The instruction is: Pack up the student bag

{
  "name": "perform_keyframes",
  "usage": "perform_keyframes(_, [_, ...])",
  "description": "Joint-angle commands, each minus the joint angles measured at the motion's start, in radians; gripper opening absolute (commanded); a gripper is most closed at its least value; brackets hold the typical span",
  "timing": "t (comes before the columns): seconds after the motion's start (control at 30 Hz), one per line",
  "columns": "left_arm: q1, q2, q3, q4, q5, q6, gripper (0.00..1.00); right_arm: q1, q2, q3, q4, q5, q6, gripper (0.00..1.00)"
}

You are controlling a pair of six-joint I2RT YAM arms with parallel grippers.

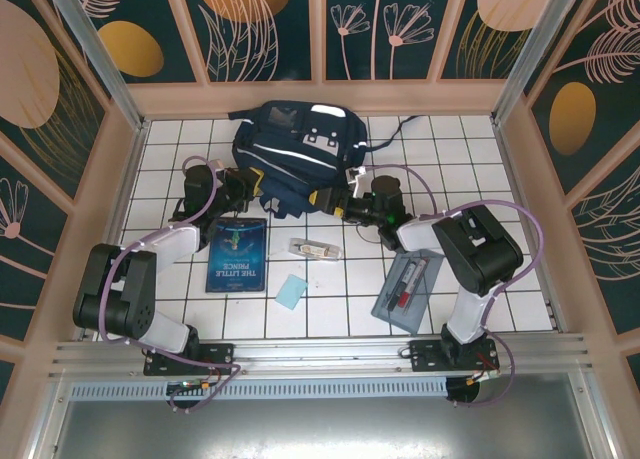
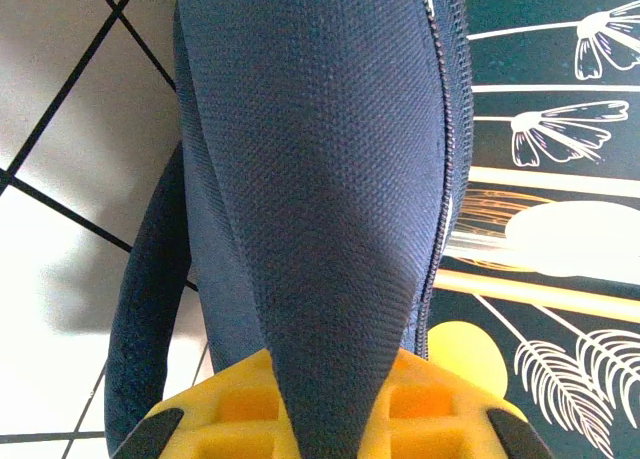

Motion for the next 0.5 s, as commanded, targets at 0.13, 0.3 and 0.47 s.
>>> perform_keyframes(0.13, [-0.006, -0.055, 0.008, 0.055, 0.020, 0.003, 0.00, 0.010, -0.015, -0.030, 0.009, 0.028, 0.003, 0.94])
perform_keyframes(0.3, [-0.005, -0.064, 0.001, 0.039, 0.028, 0.011, 0.00, -0.014, 0.014, 0.049, -0.049, 0.021, -0.063, 0.94])
perform_keyframes(0.47, [-0.005, -0.091, -0.019, 0.016, 0.038, 0.023, 0.00, -0.044, 0.070, 0.143, -0.038, -0.018, -0.080, 0.94])
